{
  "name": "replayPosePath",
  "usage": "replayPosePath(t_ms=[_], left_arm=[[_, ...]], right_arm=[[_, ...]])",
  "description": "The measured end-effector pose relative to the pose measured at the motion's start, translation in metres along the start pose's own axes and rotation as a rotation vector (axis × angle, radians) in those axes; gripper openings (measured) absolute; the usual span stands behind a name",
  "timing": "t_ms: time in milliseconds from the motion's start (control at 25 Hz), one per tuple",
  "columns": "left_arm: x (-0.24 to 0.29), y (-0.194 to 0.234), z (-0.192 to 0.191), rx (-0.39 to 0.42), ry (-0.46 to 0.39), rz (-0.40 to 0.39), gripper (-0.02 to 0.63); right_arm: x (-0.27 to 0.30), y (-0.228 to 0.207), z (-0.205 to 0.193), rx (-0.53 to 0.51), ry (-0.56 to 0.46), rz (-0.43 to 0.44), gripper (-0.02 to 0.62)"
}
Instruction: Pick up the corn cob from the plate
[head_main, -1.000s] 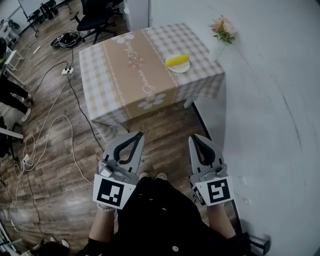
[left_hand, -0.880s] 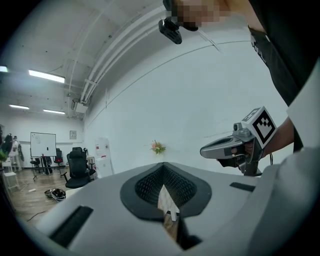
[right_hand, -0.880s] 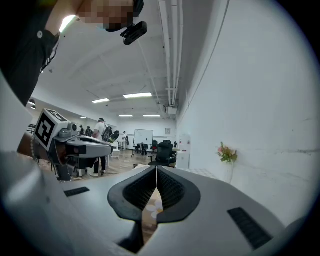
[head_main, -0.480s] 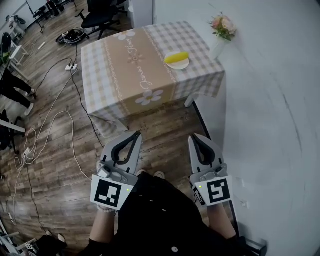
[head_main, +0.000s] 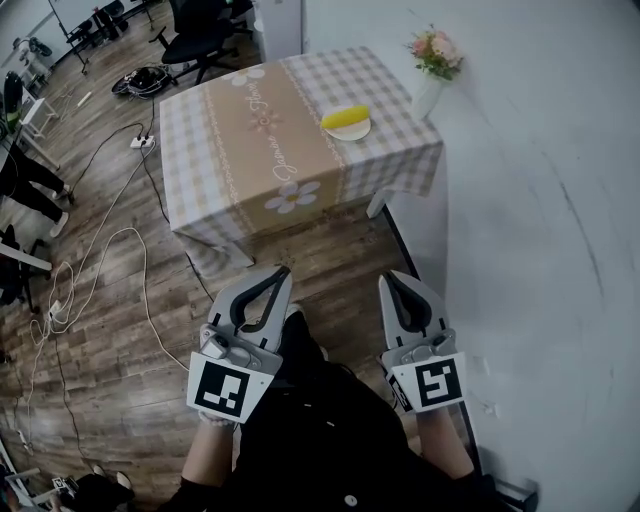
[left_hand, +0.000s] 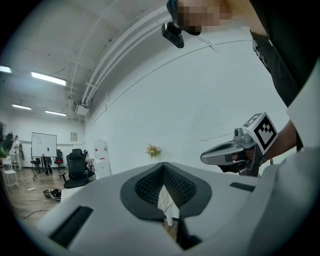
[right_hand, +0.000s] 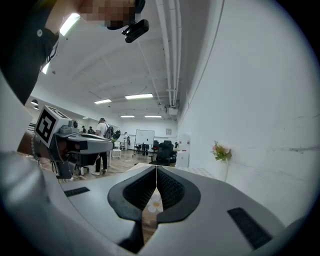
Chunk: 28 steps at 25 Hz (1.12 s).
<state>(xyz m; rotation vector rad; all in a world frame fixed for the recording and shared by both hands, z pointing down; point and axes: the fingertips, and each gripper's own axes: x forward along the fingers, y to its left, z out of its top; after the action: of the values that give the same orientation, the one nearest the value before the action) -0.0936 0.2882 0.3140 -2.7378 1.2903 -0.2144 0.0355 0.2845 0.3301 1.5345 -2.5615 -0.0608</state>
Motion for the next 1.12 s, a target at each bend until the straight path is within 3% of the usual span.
replayPosePath(t_ms=[480,1120], left_arm=[[0.03,0.005,0.006,0.011,-0.036,-0.051,0.012],[0.088,0.05,0.006,-0.003,-0.068,-0.059,0.012]], right_arm=[[0.002,-0.021,-0.003,0.013,0.01,-0.064,0.041],[0.067,-0.057,0.011,-0.038,-0.002,-0.072,0.041]])
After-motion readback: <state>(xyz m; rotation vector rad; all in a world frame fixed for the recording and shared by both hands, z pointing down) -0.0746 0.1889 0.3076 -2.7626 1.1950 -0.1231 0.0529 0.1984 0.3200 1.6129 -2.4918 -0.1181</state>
